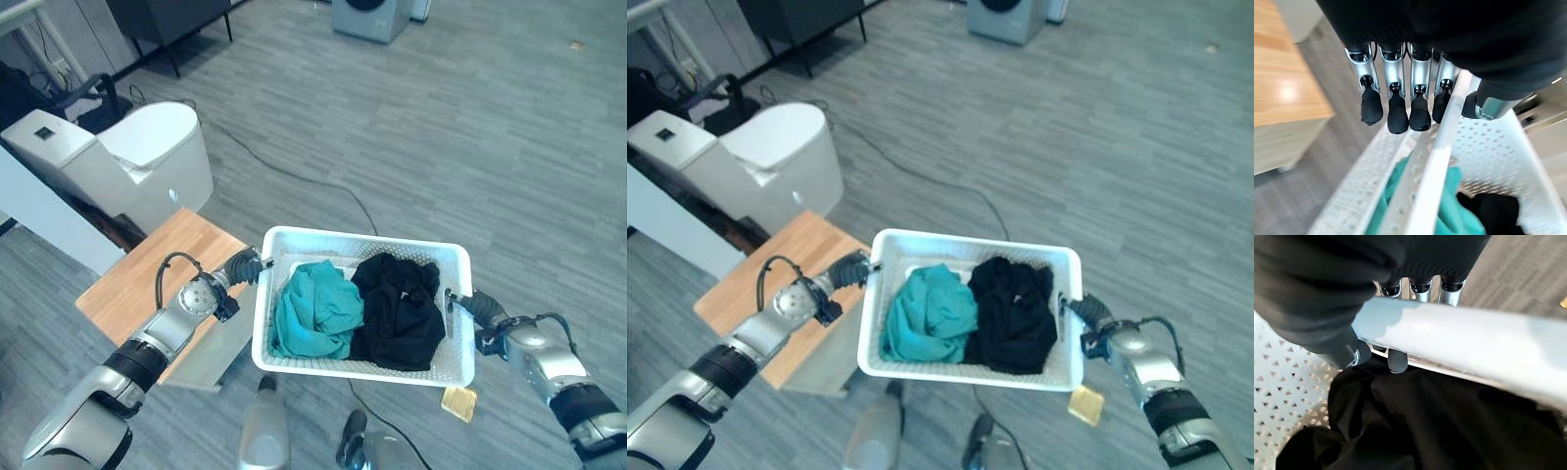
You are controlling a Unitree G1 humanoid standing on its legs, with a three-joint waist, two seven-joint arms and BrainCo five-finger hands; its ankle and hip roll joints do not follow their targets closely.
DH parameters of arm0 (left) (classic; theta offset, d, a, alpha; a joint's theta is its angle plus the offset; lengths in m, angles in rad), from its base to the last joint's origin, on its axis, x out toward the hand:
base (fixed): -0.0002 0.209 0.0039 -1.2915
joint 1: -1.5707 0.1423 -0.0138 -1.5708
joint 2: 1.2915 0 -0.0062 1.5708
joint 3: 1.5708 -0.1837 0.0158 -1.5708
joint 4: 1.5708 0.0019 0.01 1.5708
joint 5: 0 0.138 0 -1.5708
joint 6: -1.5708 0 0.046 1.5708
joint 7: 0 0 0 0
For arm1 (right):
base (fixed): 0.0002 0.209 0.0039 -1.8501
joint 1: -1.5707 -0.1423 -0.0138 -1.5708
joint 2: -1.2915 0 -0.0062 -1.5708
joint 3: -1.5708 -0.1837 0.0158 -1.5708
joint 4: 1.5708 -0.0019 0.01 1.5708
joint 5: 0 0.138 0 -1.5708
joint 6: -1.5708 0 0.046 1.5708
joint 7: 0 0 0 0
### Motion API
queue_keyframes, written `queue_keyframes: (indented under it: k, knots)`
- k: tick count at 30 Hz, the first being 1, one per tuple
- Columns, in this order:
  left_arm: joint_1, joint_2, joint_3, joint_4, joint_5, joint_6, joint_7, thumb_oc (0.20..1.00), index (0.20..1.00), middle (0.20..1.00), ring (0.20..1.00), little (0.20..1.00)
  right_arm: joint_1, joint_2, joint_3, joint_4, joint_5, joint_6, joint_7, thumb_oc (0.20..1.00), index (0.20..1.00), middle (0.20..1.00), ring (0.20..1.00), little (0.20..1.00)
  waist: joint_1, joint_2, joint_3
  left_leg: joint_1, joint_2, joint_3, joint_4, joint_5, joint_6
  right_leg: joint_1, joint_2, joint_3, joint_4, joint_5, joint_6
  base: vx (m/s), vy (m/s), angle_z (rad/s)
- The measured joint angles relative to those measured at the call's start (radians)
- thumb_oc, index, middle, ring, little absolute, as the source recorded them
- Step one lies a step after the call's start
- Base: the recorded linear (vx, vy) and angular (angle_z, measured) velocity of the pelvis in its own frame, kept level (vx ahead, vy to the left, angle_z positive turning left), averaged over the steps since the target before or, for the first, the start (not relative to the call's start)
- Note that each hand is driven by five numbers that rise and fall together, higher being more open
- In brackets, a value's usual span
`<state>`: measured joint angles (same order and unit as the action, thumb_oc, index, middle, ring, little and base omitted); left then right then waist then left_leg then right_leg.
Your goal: Grab the laundry basket,head to the washer,open it,put in the laundry and shut it.
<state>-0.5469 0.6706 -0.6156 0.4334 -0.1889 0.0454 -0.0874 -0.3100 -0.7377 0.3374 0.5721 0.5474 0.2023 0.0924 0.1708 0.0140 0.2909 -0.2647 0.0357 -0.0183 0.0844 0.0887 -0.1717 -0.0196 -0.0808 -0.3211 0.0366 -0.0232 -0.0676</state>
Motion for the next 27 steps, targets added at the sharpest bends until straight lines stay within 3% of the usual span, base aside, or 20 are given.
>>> queue_keyframes:
  k: [1, 5, 7, 8, 10, 11, 12, 13, 14, 15, 16, 17, 18, 19, 20, 22, 23, 25, 27]
  knots:
    - [-0.005, 0.004, 0.005, 0.020, -0.001, -0.004, 0.000, 0.200, 0.200, 0.200, 0.200, 0.200, -0.016, 0.025, 0.012, 0.020, 0.002, -0.002, -0.002, 0.200, 0.200, 0.200, 0.200, 0.200, 0.007, 0.009, -0.002, -0.002, 0.001, 0.008, -0.017, -0.004, -0.005, 0.004, 0.019, -0.009, -0.013, 0.014, -0.001, 0.31, 0.005, -0.48]
    - [-0.016, -0.003, 0.007, 0.097, -0.001, 0.000, 0.003, 0.200, 0.200, 0.200, 0.200, 0.200, -0.031, 0.091, 0.030, 0.054, 0.001, -0.002, -0.023, 0.200, 0.200, 0.200, 0.200, 0.200, 0.006, -0.024, 0.006, 0.024, -0.029, -0.014, -0.079, -0.004, -0.005, 0.022, 0.031, 0.046, -0.071, 0.013, 0.000, 0.38, 0.054, -0.37]
    - [-0.005, 0.001, 0.018, 0.094, -0.001, 0.002, 0.003, 0.200, 0.200, 0.200, 0.200, 0.200, -0.045, 0.097, 0.044, 0.065, -0.003, 0.000, -0.022, 0.200, 0.200, 0.200, 0.200, 0.200, 0.012, 0.017, 0.002, 0.076, 0.006, -0.045, -0.108, -0.022, -0.004, 0.055, 0.073, 0.083, -0.119, 0.046, 0.040, 0.54, 0.131, -0.60]
    - [-0.002, -0.002, 0.033, 0.094, -0.001, 0.002, 0.004, 0.200, 0.200, 0.200, 0.200, 0.200, -0.050, 0.116, 0.043, 0.072, -0.005, 0.001, -0.028, 0.200, 0.200, 0.200, 0.200, 0.200, 0.014, 0.020, 0.006, 0.093, 0.010, -0.047, -0.116, 0.021, 0.036, 0.069, 0.076, 0.102, -0.120, 0.051, 0.050, 0.61, 0.155, -0.52]
    - [0.007, 0.014, 0.063, 0.097, -0.002, 0.013, 0.004, 0.200, 0.200, 0.200, 0.200, 0.200, -0.065, 0.145, 0.052, 0.078, -0.011, 0.001, -0.029, 0.200, 0.200, 0.200, 0.200, 0.200, 0.046, -0.001, 0.004, 0.100, -0.015, -0.036, -0.056, 0.006, 0.062, 0.062, 0.050, 0.138, -0.072, -0.003, 0.073, 0.49, 0.119, -0.72]
    - [0.032, 0.025, 0.095, 0.077, -0.002, 0.013, 0.004, 0.200, 0.200, 0.200, 0.200, 0.200, -0.076, 0.154, 0.055, 0.071, -0.012, 0.002, -0.027, 0.200, 0.200, 0.200, 0.200, 0.200, 0.066, -0.001, 0.003, 0.105, -0.017, -0.006, -0.022, -0.013, 0.122, 0.003, 0.030, 0.149, 0.098, -0.089, 0.110, 0.33, 0.078, -0.47]
    - [0.047, 0.054, 0.098, 0.069, -0.004, 0.009, 0.004, 0.200, 0.200, 0.200, 0.200, 0.200, -0.076, 0.170, 0.057, 0.066, -0.012, 0.001, -0.026, 0.200, 0.200, 0.200, 0.200, 0.200, 0.065, -0.022, -0.001, 0.117, -0.043, 0.003, 0.000, -0.035, 0.167, -0.030, -0.005, 0.149, 0.297, -0.177, 0.154, 0.60, 0.214, -0.03]
    - [0.074, 0.081, 0.106, 0.050, -0.005, 0.009, 0.010, 0.200, 0.200, 0.200, 0.200, 0.200, -0.053, 0.220, 0.053, 0.074, -0.018, 0.001, -0.028, 0.200, 0.200, 0.200, 0.200, 0.200, 0.068, -0.108, -0.041, 0.137, -0.106, 0.009, 0.005, -0.073, 0.190, -0.032, -0.068, 0.155, 0.464, -0.244, 0.201, 0.41, 0.179, 0.31]
    - [0.084, 0.084, 0.121, 0.051, -0.003, 0.014, 0.020, 0.200, 0.200, 0.200, 0.200, 0.200, -0.061, 0.244, 0.046, 0.079, -0.036, 0.003, -0.027, 0.200, 0.200, 0.200, 0.200, 0.200, 0.076, -0.122, -0.041, 0.154, -0.120, 0.012, 0.014, -0.074, 0.211, -0.079, -0.098, 0.189, 0.589, -0.253, 0.237, 0.54, 0.260, 0.19]
    - [0.101, 0.087, 0.141, 0.050, 0.000, 0.023, 0.025, 0.200, 0.200, 0.200, 0.200, 0.200, -0.062, 0.271, 0.030, 0.084, -0.052, 0.002, -0.028, 0.200, 0.200, 0.200, 0.200, 0.200, 0.079, -0.130, -0.045, 0.167, -0.125, 0.034, 0.017, -0.077, 0.230, -0.141, -0.123, 0.194, 0.718, -0.226, 0.274, 0.40, 0.162, 0.01]
    - [0.108, 0.095, 0.142, 0.044, 0.003, 0.024, 0.028, 0.200, 0.200, 0.200, 0.200, 0.200, -0.056, 0.272, 0.038, 0.080, -0.055, 0.004, -0.026, 0.200, 0.200, 0.200, 0.200, 0.200, 0.077, -0.136, -0.046, 0.178, -0.148, 0.026, 0.030, -0.112, 0.246, -0.159, -0.124, 0.207, 0.730, -0.166, 0.276, 0.58, 0.215, 0.04]
    - [0.125, 0.095, 0.150, 0.030, 0.004, 0.023, 0.029, 0.200, 0.200, 0.200, 0.200, 0.200, -0.052, 0.272, 0.036, 0.071, -0.061, 0.005, -0.026, 0.200, 0.200, 0.200, 0.200, 0.200, 0.074, -0.134, -0.044, 0.179, -0.153, 0.019, 0.058, -0.127, 0.267, -0.180, -0.120, 0.244, 0.792, -0.142, 0.305, 0.55, 0.145, -0.02]
    - [0.154, 0.097, 0.158, 0.020, 0.005, 0.027, 0.031, 0.200, 0.200, 0.200, 0.200, 0.200, -0.049, 0.294, 0.020, 0.090, -0.076, 0.010, -0.025, 0.200, 0.200, 0.200, 0.200, 0.200, 0.070, -0.132, -0.038, 0.235, -0.158, 0.016, 0.048, -0.160, 0.282, -0.248, -0.133, 0.283, 0.947, -0.059, 0.306, 0.42, 0.105, 0.02]
    - [0.167, 0.093, 0.159, 0.020, 0.007, 0.030, 0.031, 0.200, 0.200, 0.200, 0.200, 0.200, -0.039, 0.301, 0.015, 0.091, -0.085, 0.012, -0.025, 0.200, 0.200, 0.200, 0.200, 0.200, 0.047, -0.116, -0.033, 0.272, -0.153, -0.005, 0.044, -0.176, 0.299, -0.261, -0.133, 0.275, 0.959, -0.098, 0.252, 0.40, 0.033, 0.12]
    - [0.175, 0.089, 0.159, 0.017, 0.010, 0.031, 0.031, 0.200, 0.200, 0.200, 0.200, 0.200, -0.035, 0.300, 0.015, 0.091, -0.091, 0.012, -0.025, 0.200, 0.200, 0.200, 0.200, 0.200, 0.028, -0.090, -0.026, 0.302, -0.142, -0.030, 0.037, -0.187, 0.313, -0.269, -0.124, 0.252, 0.910, -0.140, 0.209, 0.30, -0.048, 0.44]
    - [0.178, 0.085, 0.170, 0.012, 0.012, 0.024, 0.031, 0.200, 0.200, 0.200, 0.200, 0.200, -0.032, 0.293, 0.010, 0.093, -0.091, 0.012, -0.019, 0.200, 0.200, 0.200, 0.200, 0.200, -0.020, -0.056, -0.021, 0.332, -0.111, -0.068, 0.032, -0.194, 0.282, -0.311, -0.068, 0.236, 0.677, -0.150, 0.202, 0.45, -0.109, 0.62]
    - [0.173, 0.079, 0.171, 0.013, 0.012, 0.023, 0.031, 0.200, 0.200, 0.200, 0.200, 0.200, -0.020, 0.292, 0.007, 0.085, -0.090, 0.012, -0.019, 0.200, 0.200, 0.200, 0.200, 0.200, -0.058, -0.052, -0.021, 0.353, -0.103, -0.106, 0.028, -0.215, 0.267, -0.334, -0.036, 0.235, 0.480, -0.129, 0.201, 0.48, -0.151, 0.64]
    - [0.175, 0.067, 0.173, 0.019, 0.014, 0.024, 0.029, 0.200, 0.200, 0.200, 0.200, 0.200, -0.012, 0.290, 0.002, 0.080, -0.090, 0.012, -0.019, 0.200, 0.200, 0.200, 0.200, 0.200, -0.078, -0.053, -0.027, 0.382, -0.098, -0.115, 0.017, -0.243, 0.251, -0.339, -0.005, 0.256, 0.195, -0.046, 0.196, 0.52, -0.146, 0.46]
    - [0.169, 0.040, 0.174, 0.034, 0.040, 0.022, 0.028, 0.200, 0.200, 0.200, 0.200, 0.200, -0.005, 0.285, -0.027, 0.074, -0.090, 0.013, -0.023, 0.200, 0.200, 0.200, 0.200, 0.200, -0.103, -0.048, -0.031, 0.421, -0.102, -0.152, 0.009, -0.291, 0.241, -0.359, -0.018, 0.250, -0.018, 0.036, 0.202, 0.56, -0.131, 0.45]
